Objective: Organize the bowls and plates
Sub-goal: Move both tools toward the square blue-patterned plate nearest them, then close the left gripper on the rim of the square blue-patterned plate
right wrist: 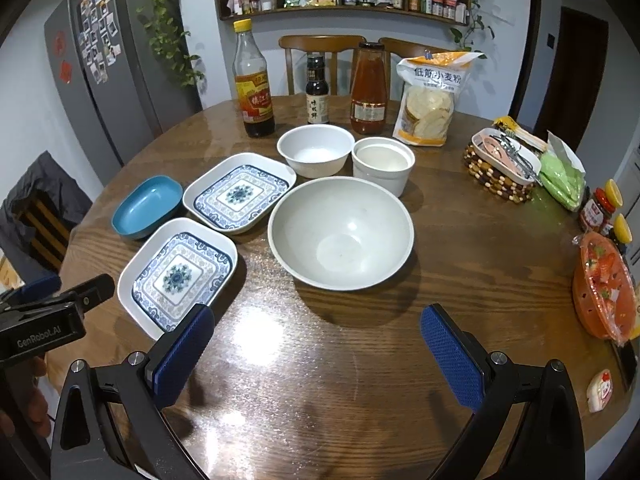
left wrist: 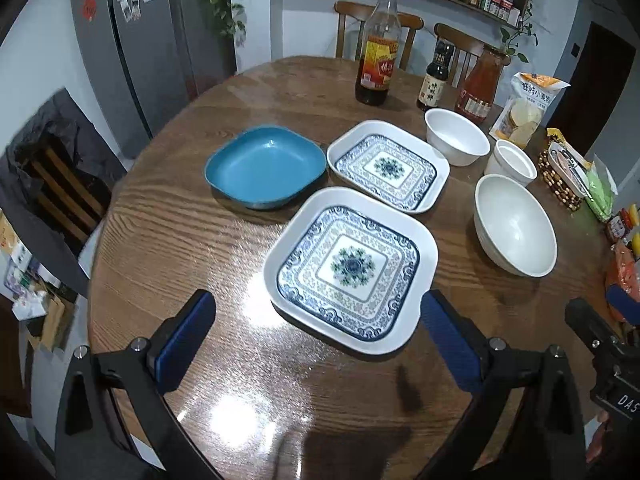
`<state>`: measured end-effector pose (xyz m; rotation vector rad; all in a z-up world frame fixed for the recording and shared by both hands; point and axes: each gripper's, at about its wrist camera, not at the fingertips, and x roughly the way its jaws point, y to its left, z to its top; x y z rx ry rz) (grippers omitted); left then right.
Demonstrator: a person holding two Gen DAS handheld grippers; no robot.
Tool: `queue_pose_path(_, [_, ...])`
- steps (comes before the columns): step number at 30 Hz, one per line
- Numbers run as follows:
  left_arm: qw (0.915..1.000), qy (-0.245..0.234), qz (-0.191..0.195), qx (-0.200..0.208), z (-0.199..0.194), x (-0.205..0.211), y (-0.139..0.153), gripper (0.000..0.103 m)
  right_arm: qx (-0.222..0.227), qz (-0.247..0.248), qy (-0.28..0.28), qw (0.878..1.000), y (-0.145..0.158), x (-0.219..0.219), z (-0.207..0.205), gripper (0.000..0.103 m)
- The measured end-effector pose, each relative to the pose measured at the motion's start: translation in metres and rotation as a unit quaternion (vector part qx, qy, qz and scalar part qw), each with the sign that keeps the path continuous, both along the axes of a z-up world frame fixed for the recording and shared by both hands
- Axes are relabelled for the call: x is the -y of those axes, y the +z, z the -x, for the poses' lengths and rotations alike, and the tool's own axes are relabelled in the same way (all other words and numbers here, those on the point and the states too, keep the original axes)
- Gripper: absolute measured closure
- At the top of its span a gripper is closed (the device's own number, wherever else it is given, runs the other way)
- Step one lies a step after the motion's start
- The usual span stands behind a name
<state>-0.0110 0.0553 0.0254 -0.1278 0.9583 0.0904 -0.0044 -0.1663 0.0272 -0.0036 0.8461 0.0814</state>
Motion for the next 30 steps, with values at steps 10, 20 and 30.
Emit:
queue_pose_path(10, [0.9980, -0.010, 0.052, -0.034, -0.006, -0.012, -0.021, 0.000, -0.021, 0.002, 0.012, 1.000, -0.013, -0.015, -0.006, 0.000])
queue_pose_path(20, [0.9970, -0.027, 0.057, -0.045, -0.014, -0.023, -0.039, 0.002, -0.088, -0.062, 0.042, 0.993, -0.046, -0.033, -0.018, 0.000])
queue_pose_path(30, [0.9948, -0.049, 0.080, -0.040, -0.038, -0.041, -0.059, 0.056, -0.126, -0.114, 0.048, 0.984, -0.074, -0.058, -0.047, 0.011])
